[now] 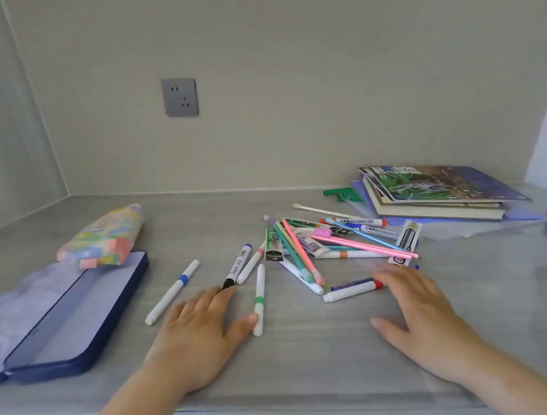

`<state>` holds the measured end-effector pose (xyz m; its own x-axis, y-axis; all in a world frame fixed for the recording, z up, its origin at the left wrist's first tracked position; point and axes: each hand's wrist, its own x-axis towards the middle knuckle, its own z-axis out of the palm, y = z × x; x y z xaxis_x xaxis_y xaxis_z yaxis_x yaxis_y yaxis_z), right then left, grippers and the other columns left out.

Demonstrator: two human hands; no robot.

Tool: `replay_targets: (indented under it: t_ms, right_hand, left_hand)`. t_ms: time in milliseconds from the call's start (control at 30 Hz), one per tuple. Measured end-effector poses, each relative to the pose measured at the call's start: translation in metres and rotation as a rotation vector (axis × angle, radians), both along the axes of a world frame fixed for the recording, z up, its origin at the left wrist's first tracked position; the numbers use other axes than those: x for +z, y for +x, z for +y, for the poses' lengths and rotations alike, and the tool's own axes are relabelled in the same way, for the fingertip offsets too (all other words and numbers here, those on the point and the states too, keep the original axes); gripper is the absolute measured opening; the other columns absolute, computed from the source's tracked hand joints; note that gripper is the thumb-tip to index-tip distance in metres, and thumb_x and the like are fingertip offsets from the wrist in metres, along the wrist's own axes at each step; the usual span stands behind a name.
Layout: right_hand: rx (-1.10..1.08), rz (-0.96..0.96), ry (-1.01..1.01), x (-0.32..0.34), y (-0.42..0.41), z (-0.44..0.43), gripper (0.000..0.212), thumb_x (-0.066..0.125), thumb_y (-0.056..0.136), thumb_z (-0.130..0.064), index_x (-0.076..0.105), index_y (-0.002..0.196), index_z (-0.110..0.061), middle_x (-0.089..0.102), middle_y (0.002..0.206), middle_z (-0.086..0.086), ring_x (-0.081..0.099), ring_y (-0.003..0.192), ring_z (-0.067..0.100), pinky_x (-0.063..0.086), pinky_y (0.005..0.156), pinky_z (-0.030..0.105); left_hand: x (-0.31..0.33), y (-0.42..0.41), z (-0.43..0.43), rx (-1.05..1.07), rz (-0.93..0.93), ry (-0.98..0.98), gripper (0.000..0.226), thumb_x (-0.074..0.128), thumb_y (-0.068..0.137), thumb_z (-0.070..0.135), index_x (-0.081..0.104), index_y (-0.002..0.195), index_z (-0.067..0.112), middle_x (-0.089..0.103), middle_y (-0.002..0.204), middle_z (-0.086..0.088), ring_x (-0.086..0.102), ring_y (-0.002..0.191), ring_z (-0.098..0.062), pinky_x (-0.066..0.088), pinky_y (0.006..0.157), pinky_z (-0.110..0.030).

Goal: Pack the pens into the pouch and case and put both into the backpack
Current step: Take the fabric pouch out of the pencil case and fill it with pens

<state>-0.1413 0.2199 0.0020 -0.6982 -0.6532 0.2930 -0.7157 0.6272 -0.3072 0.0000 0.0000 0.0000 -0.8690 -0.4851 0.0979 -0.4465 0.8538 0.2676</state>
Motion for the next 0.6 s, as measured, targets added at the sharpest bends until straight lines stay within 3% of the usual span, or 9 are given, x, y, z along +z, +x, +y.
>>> replay_targets:
  t_ms: [100, 200, 367, 500, 600]
  right_hand:
    - [0.028, -0.009, 0.117, -0.007, -0.008, 0.0, 0.063, 0.042, 0.091, -0.039, 0.008, 0.142, -0.027, -0.003, 0.155, -0.01, 0.0, 0.142, 0.01, 0.003, 0.117, 0.024]
    - [0.043, -0.07, 0.124, -0.007, -0.007, -0.002, 0.064, 0.04, 0.092, -0.038, 0.003, 0.143, -0.029, -0.009, 0.155, -0.012, -0.003, 0.142, 0.007, 0.004, 0.116, 0.022]
    - [0.039, -0.093, 0.135, -0.008, -0.007, 0.001, 0.062, 0.037, 0.093, -0.038, 0.001, 0.142, -0.028, -0.003, 0.155, -0.012, 0.003, 0.141, 0.001, 0.006, 0.11, 0.014]
    - [0.058, -0.108, 0.135, -0.007, -0.006, 0.001, 0.061, 0.04, 0.092, -0.037, 0.005, 0.141, -0.03, 0.008, 0.153, -0.014, 0.008, 0.139, 0.0, 0.008, 0.108, 0.012]
    - [0.065, -0.15, 0.101, -0.004, -0.006, 0.0, 0.062, 0.048, 0.089, -0.033, 0.014, 0.14, -0.03, 0.017, 0.151, -0.013, 0.015, 0.138, 0.002, 0.014, 0.109, 0.015]
  left_hand:
    - [-0.005, -0.004, -0.005, -0.013, -0.011, -0.057, 0.062, 0.022, 0.086, 0.059, 0.013, 0.14, 0.03, 0.01, 0.154, 0.011, 0.008, 0.14, -0.008, 0.006, 0.113, -0.026]
    - [-0.007, -0.003, -0.007, -0.026, -0.01, -0.073, 0.062, 0.02, 0.085, 0.06, 0.012, 0.14, 0.032, 0.005, 0.154, 0.014, 0.005, 0.14, -0.006, 0.004, 0.113, -0.026]
    - [-0.009, -0.003, -0.008, -0.022, 0.016, -0.087, 0.062, 0.016, 0.084, 0.062, 0.012, 0.139, 0.034, 0.002, 0.154, 0.016, 0.003, 0.14, -0.005, 0.002, 0.113, -0.026]
    - [-0.009, -0.001, -0.007, -0.039, 0.034, -0.071, 0.097, -0.01, 0.057, 0.081, 0.016, 0.138, 0.034, 0.005, 0.154, 0.016, 0.006, 0.139, -0.004, 0.004, 0.112, -0.025]
    - [-0.012, -0.002, -0.01, -0.029, 0.076, -0.041, 0.066, 0.015, 0.082, 0.065, 0.018, 0.138, 0.031, 0.011, 0.153, 0.013, 0.009, 0.139, -0.006, 0.005, 0.112, -0.026]
